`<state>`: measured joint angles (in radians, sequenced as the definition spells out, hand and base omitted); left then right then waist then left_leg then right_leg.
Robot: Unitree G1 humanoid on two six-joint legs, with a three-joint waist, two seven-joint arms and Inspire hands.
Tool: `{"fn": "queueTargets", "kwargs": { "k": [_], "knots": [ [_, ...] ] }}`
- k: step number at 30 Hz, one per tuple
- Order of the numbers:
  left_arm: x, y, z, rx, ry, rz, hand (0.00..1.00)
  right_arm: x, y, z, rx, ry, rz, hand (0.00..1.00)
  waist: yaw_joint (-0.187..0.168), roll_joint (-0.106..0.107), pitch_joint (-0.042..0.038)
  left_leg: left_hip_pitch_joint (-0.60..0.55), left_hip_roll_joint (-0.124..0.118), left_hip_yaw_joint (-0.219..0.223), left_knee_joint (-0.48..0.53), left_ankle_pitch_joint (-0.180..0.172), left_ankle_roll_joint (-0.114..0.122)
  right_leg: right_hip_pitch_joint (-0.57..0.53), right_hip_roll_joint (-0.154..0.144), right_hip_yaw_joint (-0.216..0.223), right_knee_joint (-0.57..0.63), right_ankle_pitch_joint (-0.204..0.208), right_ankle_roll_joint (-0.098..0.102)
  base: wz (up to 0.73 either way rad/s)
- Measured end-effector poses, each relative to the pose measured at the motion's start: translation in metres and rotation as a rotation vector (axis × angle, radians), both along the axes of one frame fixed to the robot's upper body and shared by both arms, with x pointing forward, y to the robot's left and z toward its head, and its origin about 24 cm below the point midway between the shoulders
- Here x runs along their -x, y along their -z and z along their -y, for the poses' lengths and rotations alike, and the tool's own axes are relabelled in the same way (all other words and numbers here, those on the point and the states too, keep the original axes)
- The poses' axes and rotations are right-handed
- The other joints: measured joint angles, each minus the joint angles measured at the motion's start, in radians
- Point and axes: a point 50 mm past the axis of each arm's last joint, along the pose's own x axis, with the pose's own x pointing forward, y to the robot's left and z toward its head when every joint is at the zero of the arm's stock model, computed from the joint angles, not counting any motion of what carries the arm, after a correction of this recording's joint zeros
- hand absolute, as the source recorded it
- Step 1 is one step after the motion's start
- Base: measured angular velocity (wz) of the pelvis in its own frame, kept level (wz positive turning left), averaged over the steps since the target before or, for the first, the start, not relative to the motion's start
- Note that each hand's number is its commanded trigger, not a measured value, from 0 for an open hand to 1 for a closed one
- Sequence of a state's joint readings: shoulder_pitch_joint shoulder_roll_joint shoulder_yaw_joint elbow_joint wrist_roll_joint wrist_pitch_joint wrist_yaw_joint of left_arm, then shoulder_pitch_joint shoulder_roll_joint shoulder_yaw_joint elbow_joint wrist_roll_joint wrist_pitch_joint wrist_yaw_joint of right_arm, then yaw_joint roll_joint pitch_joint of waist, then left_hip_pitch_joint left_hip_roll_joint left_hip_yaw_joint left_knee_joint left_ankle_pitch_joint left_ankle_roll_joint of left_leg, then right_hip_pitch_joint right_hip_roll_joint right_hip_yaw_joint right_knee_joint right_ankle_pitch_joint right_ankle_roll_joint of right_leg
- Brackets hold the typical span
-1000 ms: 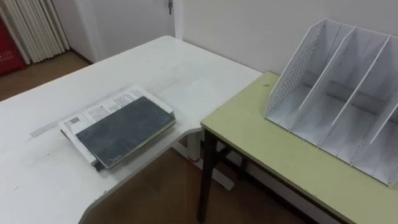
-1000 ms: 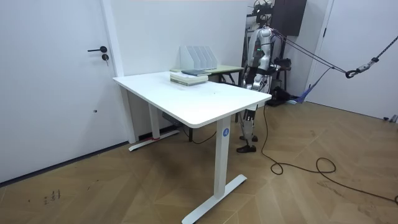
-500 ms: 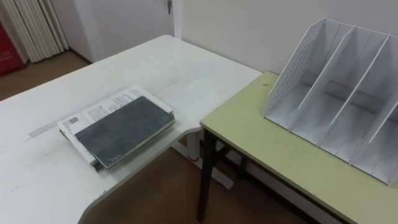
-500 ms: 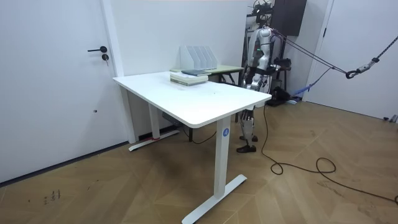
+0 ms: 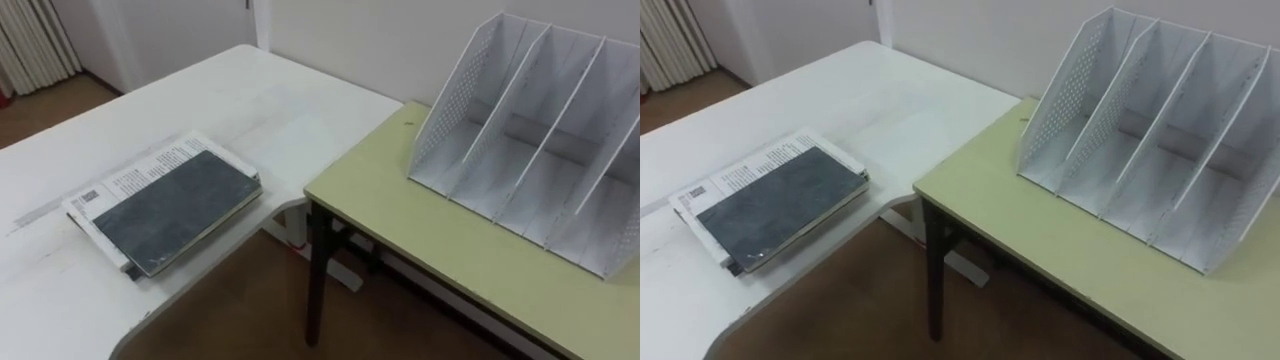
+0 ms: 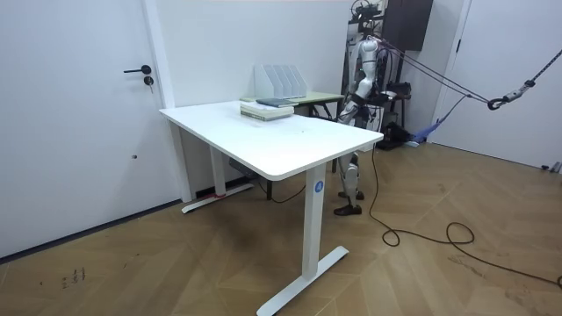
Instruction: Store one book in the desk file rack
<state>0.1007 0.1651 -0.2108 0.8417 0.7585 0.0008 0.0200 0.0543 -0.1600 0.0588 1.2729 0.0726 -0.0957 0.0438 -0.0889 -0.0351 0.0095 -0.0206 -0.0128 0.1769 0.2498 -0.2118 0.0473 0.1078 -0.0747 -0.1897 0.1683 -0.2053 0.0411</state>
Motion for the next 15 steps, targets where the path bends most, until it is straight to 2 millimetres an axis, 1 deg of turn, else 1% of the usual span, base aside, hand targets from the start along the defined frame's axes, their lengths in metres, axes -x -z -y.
{"fn": "queueTargets", "kwargs": {
  "k": [1,2,3,4,5,8,10,12,13,14,15],
  "knots": [
    [-0.004,-0.002,0.003,0.007,0.015,0.023,0.0,-0.001,0.0,0.0,-0.002,-0.003,0.001,0.0,0.0,0.005,-0.0025,0.002,0.0,0.0,-0.009,0.005,0.001,-0.003,-0.001,0.001,0.001,0.0,0.0,0.0],
    [-0.013,-0.006,0.013,0.026,0.05,0.061,0.0,-0.002,0.0,0.0,-0.002,-0.007,0.004,0.0,0.0,0.005,-0.0027,0.009,-0.001,0.001,-0.021,0.015,0.002,-0.004,-0.005,0.002,0.0,0.0,0.0,0.0],
    [-0.021,-0.01,0.025,0.053,0.094,0.095,0.0,-0.003,0.0,0.0,-0.001,-0.01,0.009,0.0,-0.001,0.006,-0.0017,0.012,-0.002,0.005,-0.028,0.017,0.002,-0.005,-0.006,0.005,0.0,0.0,0.0,-0.05],
    [-0.024,-0.012,0.031,0.062,0.124,0.112,0.0,-0.004,-0.001,-0.001,-0.001,-0.015,0.011,0.0,-0.001,0.007,-0.0018,0.012,-0.002,0.006,-0.028,0.017,0.002,-0.005,-0.006,0.006,0.0,0.0,0.0,-0.06],
    [-0.03,-0.018,0.042,0.079,0.18,0.15,0.0,-0.006,-0.001,-0.002,-0.003,-0.03,0.017,0.0,-0.007,0.006,-0.0016,0.013,-0.002,0.006,-0.028,0.017,0.002,-0.004,-0.006,0.007,0.0,0.0,0.0,0.0],
    [-0.047,-0.036,0.062,0.129,0.274,0.262,0.0,-0.009,-0.001,-0.003,-0.011,-0.054,0.023,0.0,-0.017,0.005,0.0002,0.015,-0.001,0.009,-0.028,0.017,0.002,-0.004,-0.006,0.01,0.0,0.0,0.0,-0.02],
    [-0.054,-0.045,0.068,0.141,0.314,0.306,0.0,-0.011,-0.001,-0.004,-0.009,-0.062,0.025,0.0,-0.024,0.006,0.0001,0.015,-0.001,0.009,-0.029,0.017,0.002,-0.005,-0.006,0.01,-0.001,0.0,0.0,-0.02],
    [-0.063,-0.062,0.076,0.141,0.384,0.387,0.0,-0.013,-0.002,-0.004,-0.006,-0.075,0.03,0.0,-0.025,0.009,-0.0002,0.015,-0.001,0.008,-0.028,0.017,0.002,-0.006,-0.005,0.009,-0.001,0.0,0.0,0.0],
    [-0.065,-0.066,0.079,0.142,0.397,0.408,0.0,-0.013,-0.002,-0.003,-0.005,-0.076,0.029,0.0,-0.024,0.012,-0.0018,0.015,-0.001,0.008,-0.028,0.017,0.002,-0.005,-0.005,0.01,-0.001,0.0,0.0,0.0],
    [-0.069,-0.073,0.083,0.144,0.417,0.442,0.0,-0.013,-0.002,-0.002,-0.008,-0.079,0.028,0.0,-0.024,0.017,-0.0057,0.017,-0.001,0.008,-0.028,0.017,0.002,-0.004,-0.006,0.009,0.0,0.0,0.0,0.0],
    [-0.072,-0.079,0.086,0.144,0.433,0.473,0.0,-0.014,-0.003,-0.001,-0.012,-0.082,0.029,0.0,-0.024,0.018,-0.0063,0.018,-0.001,0.008,-0.029,0.017,0.002,-0.002,-0.006,0.009,0.0,0.0,0.0,0.0]
  ]
}}
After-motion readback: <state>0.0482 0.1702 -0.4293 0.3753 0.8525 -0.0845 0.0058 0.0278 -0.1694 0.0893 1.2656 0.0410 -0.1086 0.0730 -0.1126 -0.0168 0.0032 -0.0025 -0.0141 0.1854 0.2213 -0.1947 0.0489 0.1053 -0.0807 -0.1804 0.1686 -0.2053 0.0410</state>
